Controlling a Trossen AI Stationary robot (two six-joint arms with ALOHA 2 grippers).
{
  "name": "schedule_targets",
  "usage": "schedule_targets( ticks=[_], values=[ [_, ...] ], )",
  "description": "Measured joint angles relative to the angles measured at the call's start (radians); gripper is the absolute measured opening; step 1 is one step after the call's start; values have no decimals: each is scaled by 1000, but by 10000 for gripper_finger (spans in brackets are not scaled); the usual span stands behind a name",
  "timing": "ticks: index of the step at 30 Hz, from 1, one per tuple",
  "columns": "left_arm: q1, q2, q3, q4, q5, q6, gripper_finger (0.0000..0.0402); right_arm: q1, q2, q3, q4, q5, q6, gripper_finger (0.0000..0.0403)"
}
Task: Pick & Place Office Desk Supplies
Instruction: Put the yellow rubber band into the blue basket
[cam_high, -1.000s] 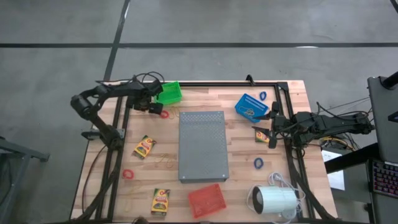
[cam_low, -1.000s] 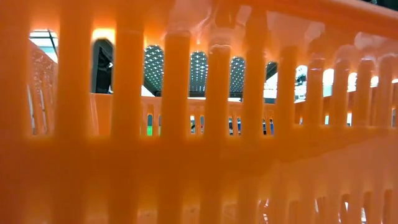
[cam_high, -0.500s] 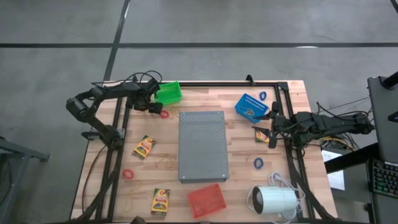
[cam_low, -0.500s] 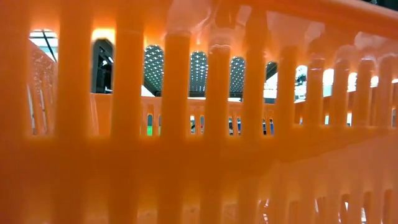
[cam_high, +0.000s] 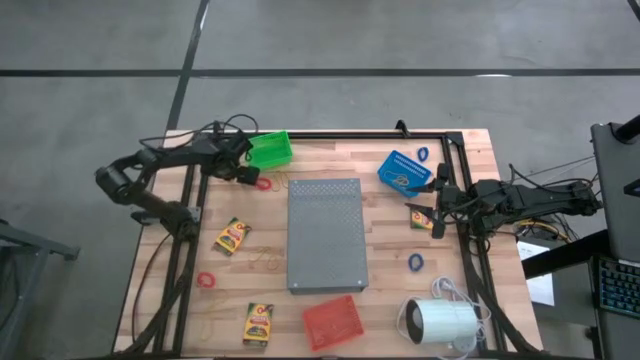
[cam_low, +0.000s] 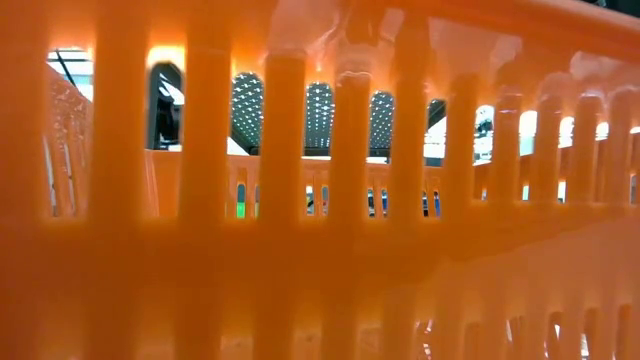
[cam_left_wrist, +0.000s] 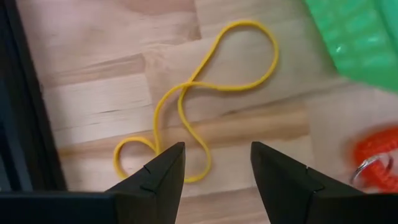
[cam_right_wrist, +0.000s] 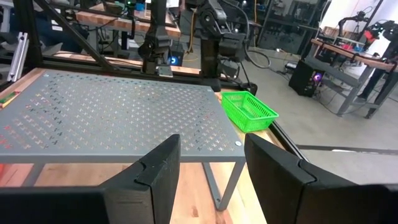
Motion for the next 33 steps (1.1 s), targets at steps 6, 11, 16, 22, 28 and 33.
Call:
schedule_targets(
  ticks=[6, 11, 16, 22, 28, 33],
  values=[
    [3, -92, -68, 28, 59, 96, 188, 0, 0, 0, 0, 0, 1, 178],
    [22, -114, -122, 79, 66, 98, 188, 0, 0, 0, 0, 0, 2, 178],
    [60, -113, -142, 121, 104, 140, 188, 0, 0, 0, 0, 0, 2, 178],
    [65, -113, -142, 122, 115, 143, 188, 0, 0, 0, 0, 0, 1, 178],
    [66, -112, -142, 122, 120, 141, 162, 0, 0, 0, 0, 0, 1, 178],
    [67, -112, -143, 125, 126, 139, 109, 0, 0, 0, 0, 0, 2, 178]
  ],
)
